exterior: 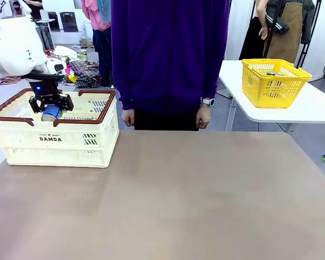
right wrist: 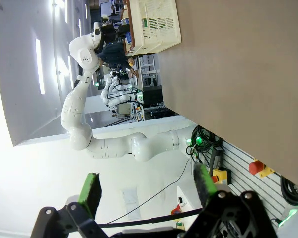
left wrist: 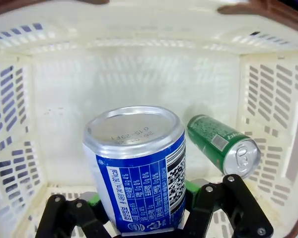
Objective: Place the drinks into the Shopping basket.
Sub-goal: Pick up one drink and place it into the Shopping basket.
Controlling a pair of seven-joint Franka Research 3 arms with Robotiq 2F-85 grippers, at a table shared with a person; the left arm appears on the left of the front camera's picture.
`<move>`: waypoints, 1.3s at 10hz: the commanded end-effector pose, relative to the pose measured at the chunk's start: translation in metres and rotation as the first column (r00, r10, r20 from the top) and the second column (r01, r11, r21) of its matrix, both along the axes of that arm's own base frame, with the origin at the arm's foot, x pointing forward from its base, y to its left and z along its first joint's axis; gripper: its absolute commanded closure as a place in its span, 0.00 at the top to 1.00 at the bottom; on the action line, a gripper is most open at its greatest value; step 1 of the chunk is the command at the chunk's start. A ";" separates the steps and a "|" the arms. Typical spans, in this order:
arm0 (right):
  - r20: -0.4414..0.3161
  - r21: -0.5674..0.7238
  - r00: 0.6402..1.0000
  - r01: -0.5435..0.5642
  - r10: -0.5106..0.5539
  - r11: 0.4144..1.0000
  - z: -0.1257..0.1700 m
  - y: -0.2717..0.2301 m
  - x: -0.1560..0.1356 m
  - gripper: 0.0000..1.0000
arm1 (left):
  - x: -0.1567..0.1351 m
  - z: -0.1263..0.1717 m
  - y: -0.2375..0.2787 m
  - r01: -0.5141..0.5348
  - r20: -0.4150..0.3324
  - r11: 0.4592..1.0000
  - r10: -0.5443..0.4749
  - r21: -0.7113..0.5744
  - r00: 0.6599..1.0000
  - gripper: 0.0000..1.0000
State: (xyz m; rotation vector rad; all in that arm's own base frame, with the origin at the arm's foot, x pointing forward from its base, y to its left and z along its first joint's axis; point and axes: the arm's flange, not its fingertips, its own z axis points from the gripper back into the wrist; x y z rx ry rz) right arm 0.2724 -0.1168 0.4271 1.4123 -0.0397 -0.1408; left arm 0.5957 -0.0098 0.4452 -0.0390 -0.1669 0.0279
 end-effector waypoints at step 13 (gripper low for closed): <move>-0.008 0.016 1.000 0.008 -0.008 1.000 0.004 0.001 0.000 1.00 | 0.019 -0.034 -0.014 0.054 -0.120 0.998 -0.049 0.039 0.992 1.00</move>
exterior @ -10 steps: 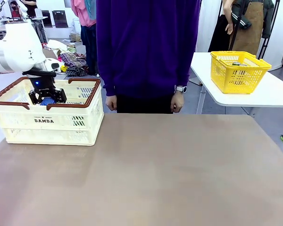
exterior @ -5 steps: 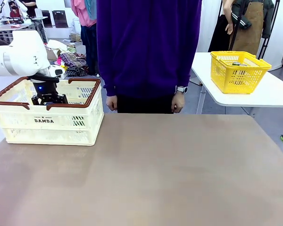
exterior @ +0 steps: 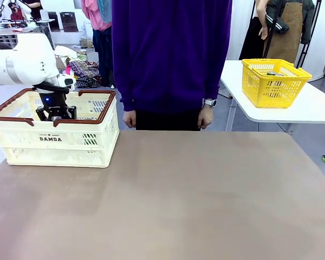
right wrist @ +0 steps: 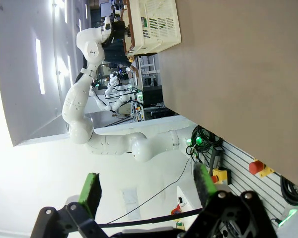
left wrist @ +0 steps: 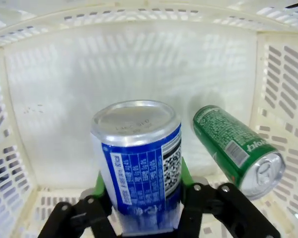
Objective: Place the drinks into the Shopping basket.
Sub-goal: Pick up one drink and place it into the Shopping basket.
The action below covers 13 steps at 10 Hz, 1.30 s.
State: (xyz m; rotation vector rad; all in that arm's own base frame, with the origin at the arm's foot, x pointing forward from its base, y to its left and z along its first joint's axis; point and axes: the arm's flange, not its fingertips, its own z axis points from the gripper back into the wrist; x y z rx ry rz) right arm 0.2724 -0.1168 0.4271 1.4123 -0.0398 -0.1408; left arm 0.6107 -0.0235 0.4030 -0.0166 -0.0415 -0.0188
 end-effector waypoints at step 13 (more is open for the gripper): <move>-0.008 0.016 1.000 0.008 -0.007 1.000 0.004 0.001 0.000 1.00 | -0.111 0.159 0.072 0.337 0.182 0.733 -0.287 -0.591 0.941 1.00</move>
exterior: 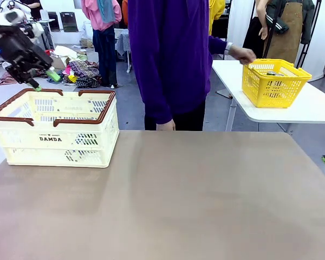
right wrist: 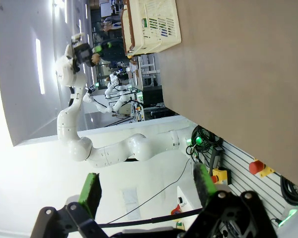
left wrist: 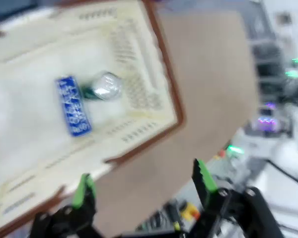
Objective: Place the drinks into the Shopping basket.
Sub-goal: Pick up one drink and place it into the Shopping basket.
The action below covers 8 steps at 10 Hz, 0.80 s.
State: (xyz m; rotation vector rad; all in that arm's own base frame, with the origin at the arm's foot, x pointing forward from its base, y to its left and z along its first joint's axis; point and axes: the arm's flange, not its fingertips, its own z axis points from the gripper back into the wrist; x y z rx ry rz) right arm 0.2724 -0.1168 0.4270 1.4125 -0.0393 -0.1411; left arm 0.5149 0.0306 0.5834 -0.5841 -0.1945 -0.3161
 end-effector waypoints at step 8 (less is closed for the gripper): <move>-0.008 0.016 1.000 0.008 -0.008 1.000 0.004 0.001 0.000 1.00 | -0.114 -0.098 0.155 -0.102 -0.152 0.642 -0.023 -0.759 0.988 1.00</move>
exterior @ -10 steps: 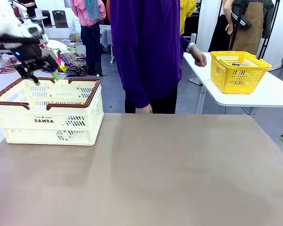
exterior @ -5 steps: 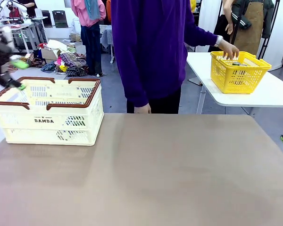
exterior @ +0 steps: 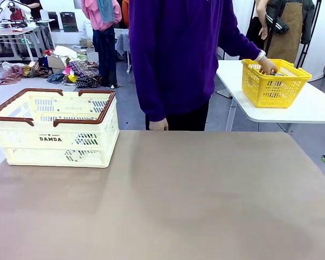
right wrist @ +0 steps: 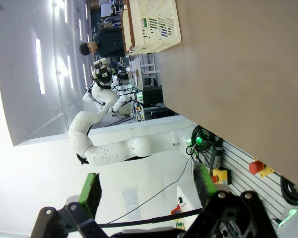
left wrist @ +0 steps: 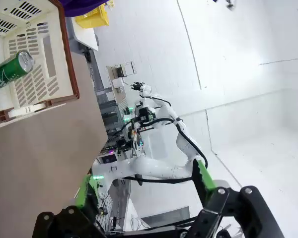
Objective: Place the drinks into the Shopping basket.
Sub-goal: Pick up one drink and place it into the Shopping basket.
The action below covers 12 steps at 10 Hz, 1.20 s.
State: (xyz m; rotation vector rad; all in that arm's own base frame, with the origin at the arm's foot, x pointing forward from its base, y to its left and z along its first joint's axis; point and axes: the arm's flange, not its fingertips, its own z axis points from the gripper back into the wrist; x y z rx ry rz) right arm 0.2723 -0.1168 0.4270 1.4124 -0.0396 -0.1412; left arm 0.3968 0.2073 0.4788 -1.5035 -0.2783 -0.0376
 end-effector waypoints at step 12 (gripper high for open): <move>-0.008 0.016 1.000 0.007 -0.007 1.000 0.004 0.001 0.000 1.00 | 0.004 0.007 -0.022 0.106 -0.006 0.993 -0.105 0.058 0.994 1.00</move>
